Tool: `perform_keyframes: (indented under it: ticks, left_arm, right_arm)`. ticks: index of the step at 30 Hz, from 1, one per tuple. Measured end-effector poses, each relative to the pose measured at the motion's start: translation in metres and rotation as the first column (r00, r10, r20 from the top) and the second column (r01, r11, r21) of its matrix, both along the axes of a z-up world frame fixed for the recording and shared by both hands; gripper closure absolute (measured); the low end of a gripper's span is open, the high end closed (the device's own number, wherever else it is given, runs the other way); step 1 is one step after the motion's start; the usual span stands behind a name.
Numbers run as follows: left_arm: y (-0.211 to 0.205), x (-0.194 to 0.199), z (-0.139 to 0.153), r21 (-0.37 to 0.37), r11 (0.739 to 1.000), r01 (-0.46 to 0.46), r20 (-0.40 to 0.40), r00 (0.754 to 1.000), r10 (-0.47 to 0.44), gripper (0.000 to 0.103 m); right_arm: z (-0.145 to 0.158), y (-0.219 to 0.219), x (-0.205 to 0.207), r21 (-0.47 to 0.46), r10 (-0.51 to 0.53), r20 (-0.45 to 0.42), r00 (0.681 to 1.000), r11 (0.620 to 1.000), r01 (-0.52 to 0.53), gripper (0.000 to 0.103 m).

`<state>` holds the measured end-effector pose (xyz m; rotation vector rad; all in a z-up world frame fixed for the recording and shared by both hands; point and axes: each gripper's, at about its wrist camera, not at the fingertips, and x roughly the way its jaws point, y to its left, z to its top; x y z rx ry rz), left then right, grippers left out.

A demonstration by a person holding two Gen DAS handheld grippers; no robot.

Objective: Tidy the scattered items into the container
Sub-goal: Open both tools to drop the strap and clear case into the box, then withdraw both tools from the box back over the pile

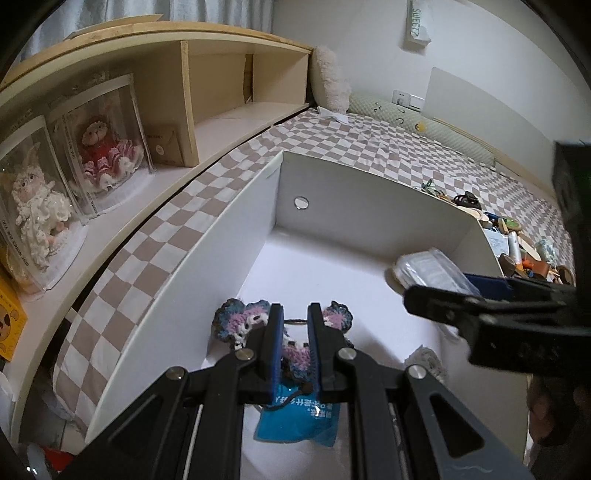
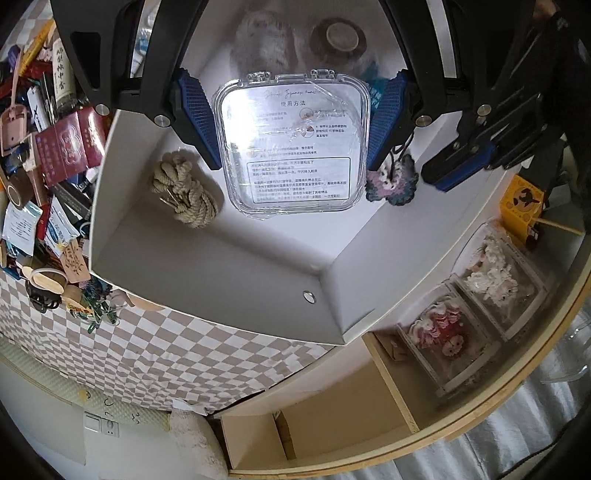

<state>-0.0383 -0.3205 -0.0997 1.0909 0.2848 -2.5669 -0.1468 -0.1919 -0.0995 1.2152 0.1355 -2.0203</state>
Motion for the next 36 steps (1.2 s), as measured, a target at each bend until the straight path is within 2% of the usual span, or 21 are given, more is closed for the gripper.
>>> perform_keyframes:
  ticks: [7,8,9,10,12,27,30,31,34,36]
  left_arm:
    - [-0.001,0.001,0.002,0.015,1.0,-0.004,-0.005,1.0,0.004,0.09]
    - [-0.001,0.002,0.002,0.013,1.0,-0.007,-0.003,1.0,0.007,0.089]
    - [-0.001,0.002,0.002,0.014,1.0,-0.008,-0.002,1.0,0.008,0.086]
    - [-0.001,0.002,0.002,0.016,1.0,-0.009,-0.002,1.0,0.009,0.078]
    - [0.0,0.004,0.003,0.018,1.0,-0.011,-0.006,1.0,0.011,0.068]
    - [0.013,0.011,0.022,0.006,1.0,-0.02,-0.026,0.999,0.02,0.065]
    - [0.013,0.014,0.025,0.016,0.999,-0.029,-0.039,0.999,0.03,0.032]
    - [0.014,0.016,0.027,0.021,0.999,-0.03,-0.052,0.998,0.031,0.025]
    - [0.015,0.019,0.031,0.027,0.999,-0.034,-0.064,0.997,0.035,0.012]
    - [0.017,0.02,0.033,0.025,0.999,-0.035,-0.068,0.997,0.037,0.01]
  right_arm:
    - [0.0,0.0,-0.009,-0.005,-0.024,0.01,1.0,1.0,0.024,0.025]
    - [0.0,0.001,-0.01,-0.012,-0.032,0.013,0.999,0.999,0.032,0.021]
    - [0.0,0.004,-0.01,-0.02,-0.043,0.02,0.999,0.999,0.044,0.011]
    - [0.0,0.007,-0.011,-0.028,-0.05,0.023,0.998,0.998,0.051,0.006]
    - [0.003,0.012,-0.011,-0.041,-0.063,0.02,0.998,0.997,0.064,0.006]
    - [0.019,0.031,-0.001,-0.066,-0.066,-0.006,0.998,0.996,0.066,0.006]
    - [0.024,0.037,0.002,-0.078,-0.076,-0.02,0.997,0.994,0.074,0.006]
    - [0.025,0.039,0.003,-0.08,-0.079,-0.023,0.997,0.994,0.077,0.005]
    - [0.027,0.046,0.006,-0.078,-0.088,-0.04,0.995,0.993,0.085,0.0]
    - [0.028,0.051,0.008,-0.075,-0.099,-0.06,0.993,0.993,0.095,0.0]
